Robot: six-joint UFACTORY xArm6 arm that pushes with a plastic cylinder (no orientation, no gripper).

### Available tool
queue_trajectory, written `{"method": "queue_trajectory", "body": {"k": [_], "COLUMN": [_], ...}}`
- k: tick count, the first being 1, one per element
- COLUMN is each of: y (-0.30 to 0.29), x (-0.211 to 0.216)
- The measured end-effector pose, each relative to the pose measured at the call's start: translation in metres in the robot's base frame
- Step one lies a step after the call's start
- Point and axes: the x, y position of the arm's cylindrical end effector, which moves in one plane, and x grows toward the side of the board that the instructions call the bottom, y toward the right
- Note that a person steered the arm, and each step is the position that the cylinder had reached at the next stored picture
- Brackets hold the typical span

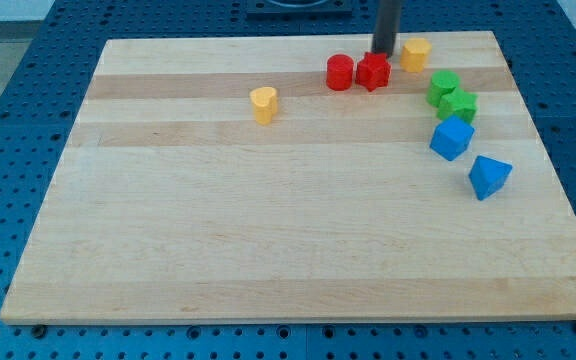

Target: Separate the red circle from the red star

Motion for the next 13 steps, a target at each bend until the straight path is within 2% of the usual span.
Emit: {"method": "queue_trajectory", "body": {"k": [1, 2, 3, 4, 5, 6, 7, 12, 13], "y": [-0.071, -0.113, -0.086, -0.054, -0.030, -0.031, -0.041, -0.125, -0.138], "x": [0.000, 0.024, 0.024, -0.006, 0.001, 0.042, 0.074, 0.084, 0.103]}}
